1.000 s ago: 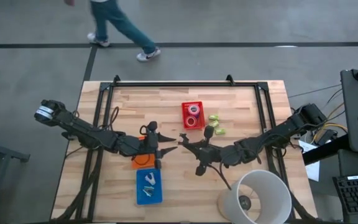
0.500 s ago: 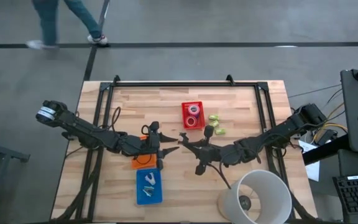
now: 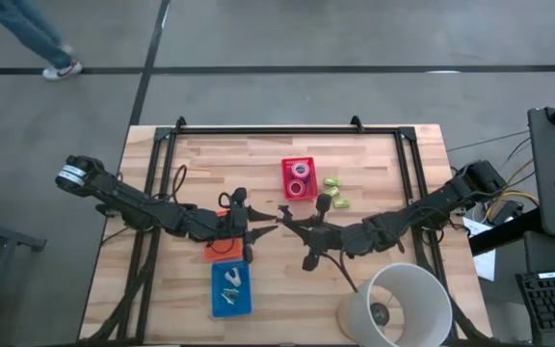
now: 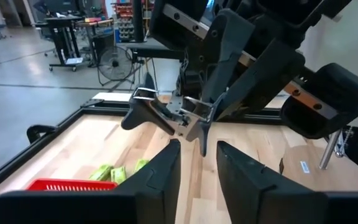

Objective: Pick and place Stapler, Stapler remover, tape
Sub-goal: Put the black staple remover into the blue bin

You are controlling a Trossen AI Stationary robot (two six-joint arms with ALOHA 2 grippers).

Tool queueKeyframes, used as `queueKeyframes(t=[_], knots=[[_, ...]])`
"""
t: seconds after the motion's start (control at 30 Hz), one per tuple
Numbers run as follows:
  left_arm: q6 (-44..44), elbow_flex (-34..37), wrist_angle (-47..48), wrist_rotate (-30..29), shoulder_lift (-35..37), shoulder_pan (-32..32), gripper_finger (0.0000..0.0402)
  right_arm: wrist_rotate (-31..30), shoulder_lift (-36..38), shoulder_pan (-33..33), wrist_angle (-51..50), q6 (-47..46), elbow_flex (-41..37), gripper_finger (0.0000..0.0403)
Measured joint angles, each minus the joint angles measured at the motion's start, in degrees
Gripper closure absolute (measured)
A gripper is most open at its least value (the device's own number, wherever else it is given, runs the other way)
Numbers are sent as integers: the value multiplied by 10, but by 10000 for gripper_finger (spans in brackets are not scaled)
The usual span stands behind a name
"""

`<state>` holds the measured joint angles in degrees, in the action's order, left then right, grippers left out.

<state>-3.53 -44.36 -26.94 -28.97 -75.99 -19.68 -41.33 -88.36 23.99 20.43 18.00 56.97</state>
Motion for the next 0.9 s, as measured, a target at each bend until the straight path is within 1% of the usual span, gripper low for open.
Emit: queueKeyframes(t=[0.1, 0.27, 0.47, 0.9], knots=[[0, 0, -7, 13, -1, 1, 312, 15, 0, -1, 0, 0, 0, 395], [0, 0, -24, 14, -12, 2, 336, 19, 0, -1, 0, 0, 0, 395], [10, 0, -26, 14, -13, 3, 390, 19, 0, -2, -1, 0, 0, 395], [30, 0, -24, 14, -11, 3, 396, 27, 1, -2, -3, -11, 0, 391]])
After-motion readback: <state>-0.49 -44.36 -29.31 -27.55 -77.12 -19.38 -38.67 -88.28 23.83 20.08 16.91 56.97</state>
